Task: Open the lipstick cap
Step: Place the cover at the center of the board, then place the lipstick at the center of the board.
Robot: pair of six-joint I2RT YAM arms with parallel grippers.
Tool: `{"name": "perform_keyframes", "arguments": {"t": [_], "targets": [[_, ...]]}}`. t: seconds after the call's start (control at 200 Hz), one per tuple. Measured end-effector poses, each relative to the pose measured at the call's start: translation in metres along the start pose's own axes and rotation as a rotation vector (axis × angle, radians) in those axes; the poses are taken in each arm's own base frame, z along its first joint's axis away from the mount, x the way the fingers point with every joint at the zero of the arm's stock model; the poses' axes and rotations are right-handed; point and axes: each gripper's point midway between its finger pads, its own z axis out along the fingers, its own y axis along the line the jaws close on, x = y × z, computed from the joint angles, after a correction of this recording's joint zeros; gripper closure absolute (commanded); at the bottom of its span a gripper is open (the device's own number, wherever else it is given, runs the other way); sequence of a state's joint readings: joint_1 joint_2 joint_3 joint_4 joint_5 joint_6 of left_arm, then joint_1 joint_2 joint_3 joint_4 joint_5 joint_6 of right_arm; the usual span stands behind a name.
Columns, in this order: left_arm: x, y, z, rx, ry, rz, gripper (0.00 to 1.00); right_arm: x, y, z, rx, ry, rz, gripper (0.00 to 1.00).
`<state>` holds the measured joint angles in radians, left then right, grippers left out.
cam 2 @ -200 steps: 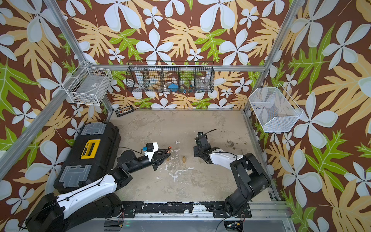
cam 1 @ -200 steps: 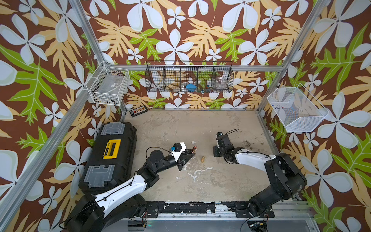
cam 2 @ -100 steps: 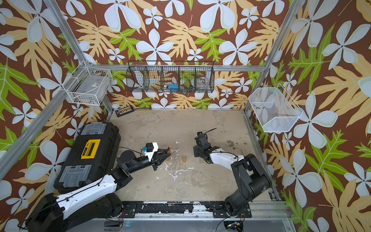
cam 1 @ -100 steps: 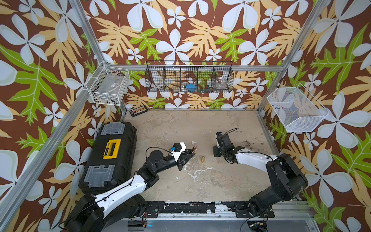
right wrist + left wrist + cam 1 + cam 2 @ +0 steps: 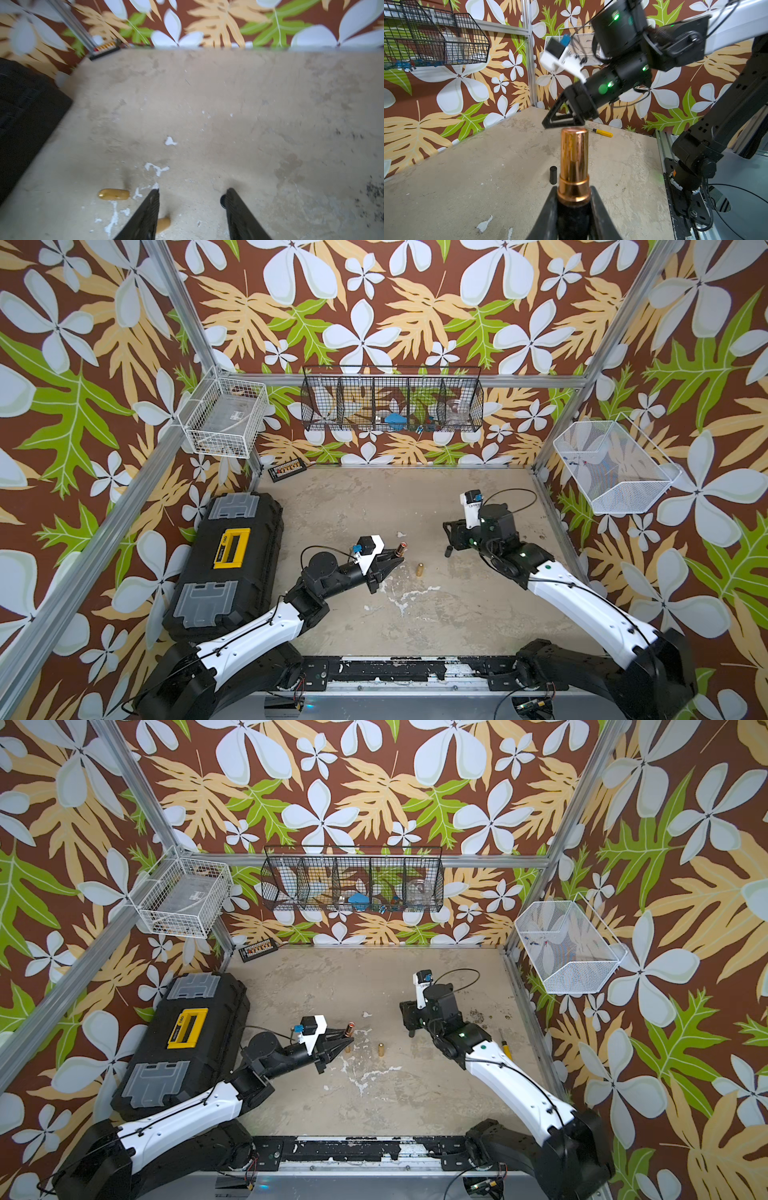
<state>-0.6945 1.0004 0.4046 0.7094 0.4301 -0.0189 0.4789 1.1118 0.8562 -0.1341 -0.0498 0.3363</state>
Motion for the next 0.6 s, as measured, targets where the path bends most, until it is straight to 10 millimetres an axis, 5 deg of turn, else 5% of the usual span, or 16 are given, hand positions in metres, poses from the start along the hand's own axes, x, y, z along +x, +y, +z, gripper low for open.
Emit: {"name": "perform_keyframes", "arguments": {"t": [0.14, 0.355, 0.46, 0.596], "targets": [[-0.002, -0.001, 0.001, 0.006, -0.016, 0.003, 0.89, -0.030, 0.039, -0.047, -0.232, -0.204, -0.030, 0.44], [0.002, -0.002, 0.004, 0.022, -0.019, -0.012, 0.89, -0.042, 0.114, -0.099, -0.641, -0.331, -0.179, 0.43], [0.001, -0.002, 0.004, 0.025, -0.024, 0.002, 0.89, -0.039, 0.152, -0.110, -0.775, -0.310, -0.298, 0.41], [0.005, -0.003, 0.003, 0.025, -0.025, 0.069, 0.89, -0.019, 0.175, -0.106, -0.829, -0.241, -0.409, 0.39]]}}
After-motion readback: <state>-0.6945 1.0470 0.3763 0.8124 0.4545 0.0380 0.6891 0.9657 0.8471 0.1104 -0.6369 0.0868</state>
